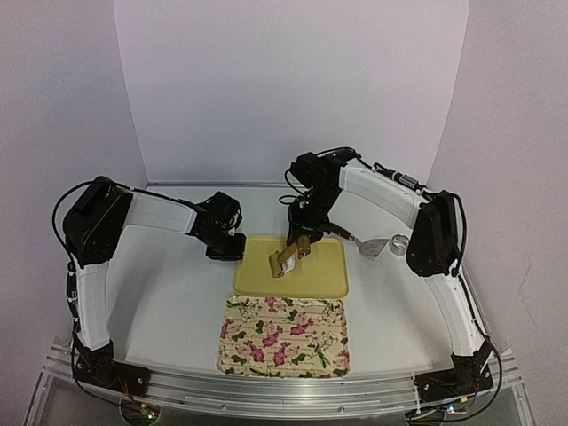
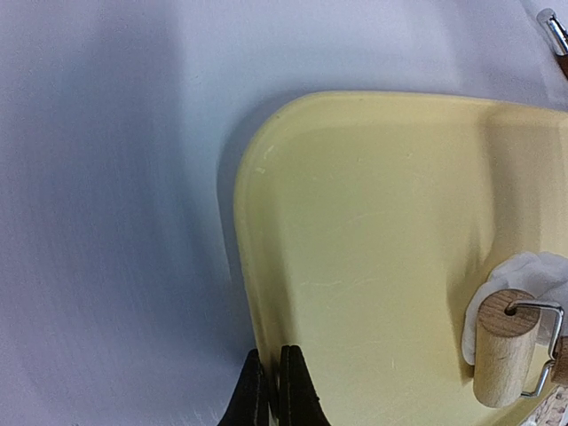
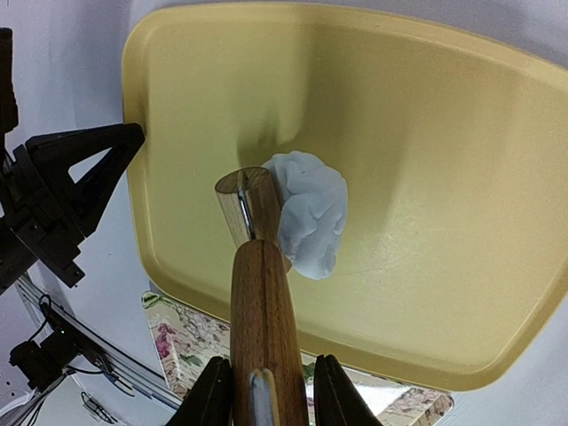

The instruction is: Roll out the dumpling wrappers from the dough

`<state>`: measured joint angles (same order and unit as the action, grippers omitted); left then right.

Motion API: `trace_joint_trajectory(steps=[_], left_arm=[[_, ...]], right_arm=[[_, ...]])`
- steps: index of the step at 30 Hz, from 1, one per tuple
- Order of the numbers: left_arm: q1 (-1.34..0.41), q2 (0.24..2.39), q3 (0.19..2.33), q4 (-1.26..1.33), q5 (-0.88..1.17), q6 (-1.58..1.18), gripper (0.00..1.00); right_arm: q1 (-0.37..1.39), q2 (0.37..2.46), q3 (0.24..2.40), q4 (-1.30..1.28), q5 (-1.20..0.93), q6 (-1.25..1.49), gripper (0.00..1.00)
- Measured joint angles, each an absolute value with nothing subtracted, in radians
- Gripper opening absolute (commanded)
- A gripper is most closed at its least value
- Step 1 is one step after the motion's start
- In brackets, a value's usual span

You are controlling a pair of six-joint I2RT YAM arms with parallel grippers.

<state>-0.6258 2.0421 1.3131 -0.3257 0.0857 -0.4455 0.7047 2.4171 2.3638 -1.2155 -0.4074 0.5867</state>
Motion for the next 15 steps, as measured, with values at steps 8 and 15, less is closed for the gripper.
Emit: trace_joint_trajectory(steps=[8, 15], left_arm=[[-0.625, 2.041, 1.308, -0.318, 0.091, -0.454, 0.00], [-0.625, 2.040, 1.306, -0.313, 0.097, -0.475, 0.00]], right_arm=[[0.702, 2.447, 2.403, -1.209, -0.457, 0.604, 0.00], [0.717, 2.460, 2.407, -1.154, -0.484, 0.637, 0.00]])
